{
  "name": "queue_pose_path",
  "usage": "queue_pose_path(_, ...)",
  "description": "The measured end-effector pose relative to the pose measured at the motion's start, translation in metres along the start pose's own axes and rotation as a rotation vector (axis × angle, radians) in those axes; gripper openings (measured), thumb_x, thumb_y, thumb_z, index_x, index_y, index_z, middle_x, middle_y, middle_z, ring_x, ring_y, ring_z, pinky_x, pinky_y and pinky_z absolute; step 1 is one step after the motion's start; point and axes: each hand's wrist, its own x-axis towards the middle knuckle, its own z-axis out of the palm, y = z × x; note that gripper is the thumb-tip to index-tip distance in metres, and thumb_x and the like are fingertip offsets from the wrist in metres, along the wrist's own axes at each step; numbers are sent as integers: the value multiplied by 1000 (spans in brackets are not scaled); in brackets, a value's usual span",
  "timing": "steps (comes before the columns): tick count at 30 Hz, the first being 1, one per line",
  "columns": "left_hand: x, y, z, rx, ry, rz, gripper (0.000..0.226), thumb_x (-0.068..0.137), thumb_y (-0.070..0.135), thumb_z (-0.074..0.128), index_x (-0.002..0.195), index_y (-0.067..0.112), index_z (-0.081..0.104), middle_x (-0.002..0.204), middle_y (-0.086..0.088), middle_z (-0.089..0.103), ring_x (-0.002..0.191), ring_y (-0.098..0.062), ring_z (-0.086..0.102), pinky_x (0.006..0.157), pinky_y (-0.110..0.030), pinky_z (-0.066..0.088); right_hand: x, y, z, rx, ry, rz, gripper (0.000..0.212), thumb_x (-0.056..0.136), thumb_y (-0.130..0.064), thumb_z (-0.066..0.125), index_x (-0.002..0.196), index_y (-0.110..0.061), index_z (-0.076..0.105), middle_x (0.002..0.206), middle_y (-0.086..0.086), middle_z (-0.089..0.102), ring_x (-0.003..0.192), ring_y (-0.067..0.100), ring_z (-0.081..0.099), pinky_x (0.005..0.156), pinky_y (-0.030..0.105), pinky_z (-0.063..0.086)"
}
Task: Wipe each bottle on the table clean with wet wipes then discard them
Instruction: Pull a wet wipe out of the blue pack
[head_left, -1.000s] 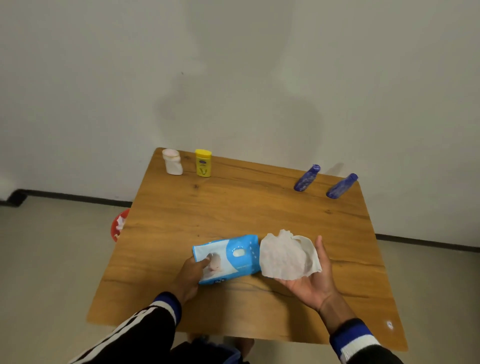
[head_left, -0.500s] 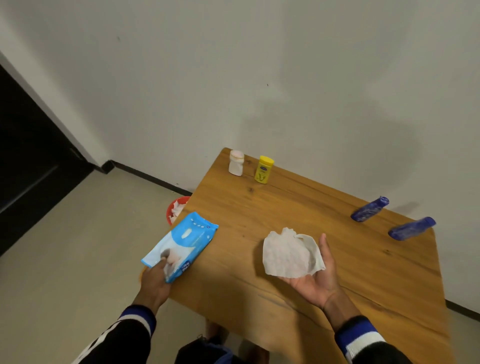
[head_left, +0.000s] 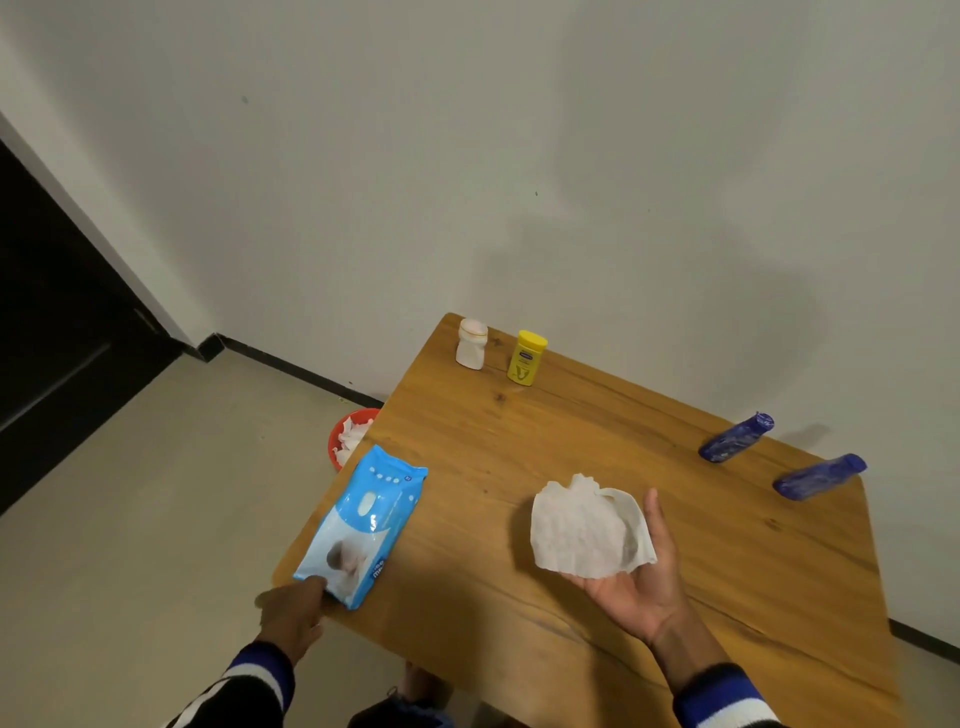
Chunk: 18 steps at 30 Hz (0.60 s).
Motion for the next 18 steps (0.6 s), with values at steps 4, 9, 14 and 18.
queue_pose_path(4, -26, 31, 25, 235, 182, 374, 46, 85, 15, 74, 117, 3, 44, 118, -22, 59, 105, -41, 62, 89, -53, 55, 0, 4, 8, 9, -27, 7, 87, 81, -72, 61, 145, -15, 48, 155, 17, 38, 143, 38, 35, 116, 57, 25)
queue_pose_path(9, -115, 81, 92, 326, -691, 418, 45, 94, 64, 51, 113, 25, 63, 109, 2, 71, 102, -17, 68, 89, -39, 56, 2, 12, 33, 11, -131, 47, 88, 86, -74, 52, 150, -14, 40, 157, 17, 33, 145, 37, 30, 115, 56, 25)
queue_pose_path(14, -170, 109, 128, 149, -982, 395, 23, 98, 44, 60, 109, 32, 75, 118, 7, 75, 109, -11, 71, 81, -27, 59, 3, 11, 47, -59, -155, 47, 87, 90, -75, 42, 151, -13, 36, 159, 19, 26, 147, 37, 23, 119, 54, 17)
queue_pose_path(18, -174, 125, 138, 183, -860, 466, 21, 95, 23, 68, 113, 13, 71, 114, -4, 77, 99, -14, 75, 79, -29, 61, 1, 5, 40, -72, -97, -6, 86, 87, -75, 46, 146, -11, 46, 151, 22, 41, 139, 40, 40, 118, 53, 26)
